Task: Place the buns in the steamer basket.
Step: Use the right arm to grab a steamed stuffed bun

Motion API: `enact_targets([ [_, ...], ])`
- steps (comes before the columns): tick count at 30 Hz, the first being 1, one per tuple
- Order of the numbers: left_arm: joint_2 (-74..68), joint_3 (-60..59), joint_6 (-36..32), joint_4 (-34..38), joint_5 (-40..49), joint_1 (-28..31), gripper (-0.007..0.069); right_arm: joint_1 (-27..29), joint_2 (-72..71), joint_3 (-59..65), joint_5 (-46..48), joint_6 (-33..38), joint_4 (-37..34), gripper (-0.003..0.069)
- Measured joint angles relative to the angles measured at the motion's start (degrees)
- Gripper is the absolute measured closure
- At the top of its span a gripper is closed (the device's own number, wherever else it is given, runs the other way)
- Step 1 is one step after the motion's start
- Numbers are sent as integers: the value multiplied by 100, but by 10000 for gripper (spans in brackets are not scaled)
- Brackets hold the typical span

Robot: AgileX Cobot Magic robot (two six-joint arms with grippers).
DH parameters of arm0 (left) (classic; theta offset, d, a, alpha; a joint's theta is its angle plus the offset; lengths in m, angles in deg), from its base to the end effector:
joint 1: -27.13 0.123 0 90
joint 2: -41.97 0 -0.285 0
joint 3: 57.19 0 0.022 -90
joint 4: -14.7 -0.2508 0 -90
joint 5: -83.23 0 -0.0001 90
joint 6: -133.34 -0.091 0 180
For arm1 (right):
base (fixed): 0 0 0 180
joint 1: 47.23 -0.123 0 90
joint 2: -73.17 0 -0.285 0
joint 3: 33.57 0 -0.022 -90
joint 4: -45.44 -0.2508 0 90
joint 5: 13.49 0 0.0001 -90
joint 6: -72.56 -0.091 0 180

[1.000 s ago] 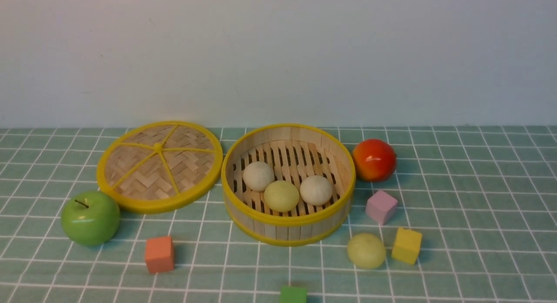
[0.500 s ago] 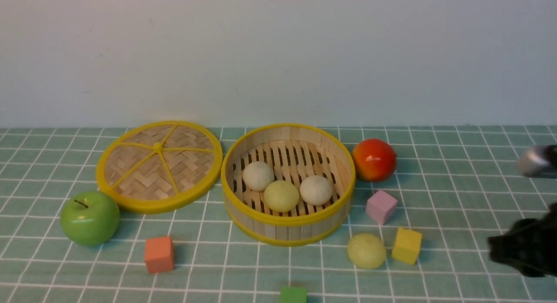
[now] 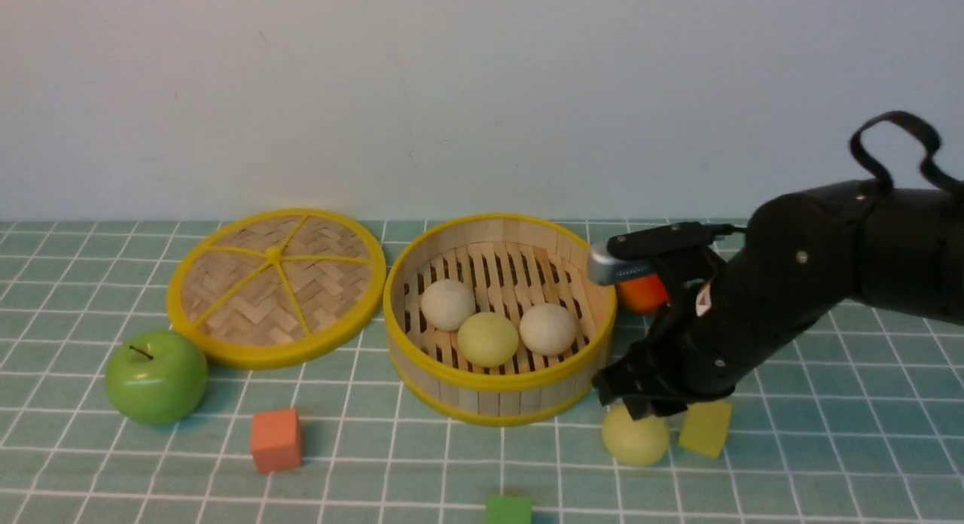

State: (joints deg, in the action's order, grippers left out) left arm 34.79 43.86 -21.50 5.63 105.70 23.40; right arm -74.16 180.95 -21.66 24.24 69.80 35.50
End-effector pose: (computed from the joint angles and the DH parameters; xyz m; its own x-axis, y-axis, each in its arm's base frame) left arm 0.0524 0.0021 0.1688 -0.3030 -0.2688 -0.9143 -0.0831 0.9632 -0.2557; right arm 0.3086 0.1676 0.2059 -0.8966 -0.2493 -0.3660 -0.3271 0.9300 0.1678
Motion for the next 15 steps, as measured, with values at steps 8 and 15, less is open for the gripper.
enact_targets([
  [8, 0, 0, 0, 0, 0, 0, 605, 0, 337, -33, -27, -52, 105, 456],
  [15, 0, 0, 0, 0, 0, 0, 599, 0, 568, -63, -327, -106, -3, 446],
])
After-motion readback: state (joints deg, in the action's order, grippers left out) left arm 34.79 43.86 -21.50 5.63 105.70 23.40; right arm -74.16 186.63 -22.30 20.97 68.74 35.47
